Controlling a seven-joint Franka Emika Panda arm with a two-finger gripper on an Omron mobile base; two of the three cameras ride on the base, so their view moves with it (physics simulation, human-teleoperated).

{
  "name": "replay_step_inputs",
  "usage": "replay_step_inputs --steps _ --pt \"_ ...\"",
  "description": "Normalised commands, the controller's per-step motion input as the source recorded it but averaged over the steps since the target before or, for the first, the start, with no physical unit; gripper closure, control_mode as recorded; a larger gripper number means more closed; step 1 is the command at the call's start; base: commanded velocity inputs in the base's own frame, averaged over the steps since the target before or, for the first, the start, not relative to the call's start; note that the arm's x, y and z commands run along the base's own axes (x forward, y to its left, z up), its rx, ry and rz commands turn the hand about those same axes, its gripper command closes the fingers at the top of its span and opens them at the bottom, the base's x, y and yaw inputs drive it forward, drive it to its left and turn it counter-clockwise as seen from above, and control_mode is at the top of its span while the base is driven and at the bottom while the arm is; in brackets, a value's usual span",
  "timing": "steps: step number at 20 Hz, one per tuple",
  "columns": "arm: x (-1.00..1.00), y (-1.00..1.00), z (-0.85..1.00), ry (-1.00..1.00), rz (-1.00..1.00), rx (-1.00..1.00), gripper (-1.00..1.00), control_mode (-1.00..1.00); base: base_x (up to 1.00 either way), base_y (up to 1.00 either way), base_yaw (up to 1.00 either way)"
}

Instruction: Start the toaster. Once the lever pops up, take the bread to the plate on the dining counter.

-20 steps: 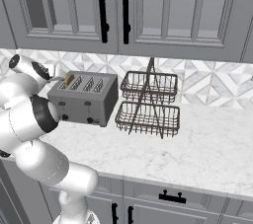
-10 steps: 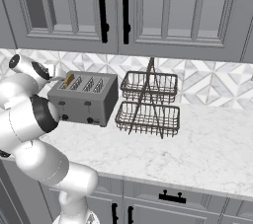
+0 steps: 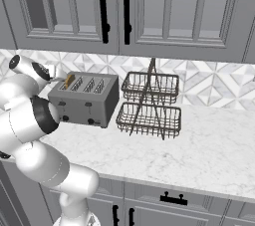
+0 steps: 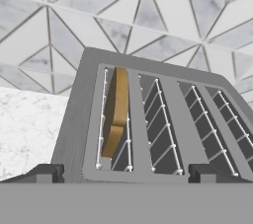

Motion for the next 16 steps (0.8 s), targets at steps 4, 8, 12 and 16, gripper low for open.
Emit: replay_step_inputs --steps 4,8,12,16 --pt "0.00 0.00 0.00 0.00 0.00 0.00 -1.00 -1.00 0.00 0.00 0.00" --pt "0.00 0.00 0.00 0.00 0.00 0.00 -1.00 -1.00 0.00 0.00 0.00" --pt "0.00 0.00 0.00 0.00 0.00 0.00 -1.00 -1.00 0.00 0.00 0.00" --pt "0.00 0.00 0.00 0.00 0.00 0.00 -1.00 -1.00 0.00 0.00 0.00"
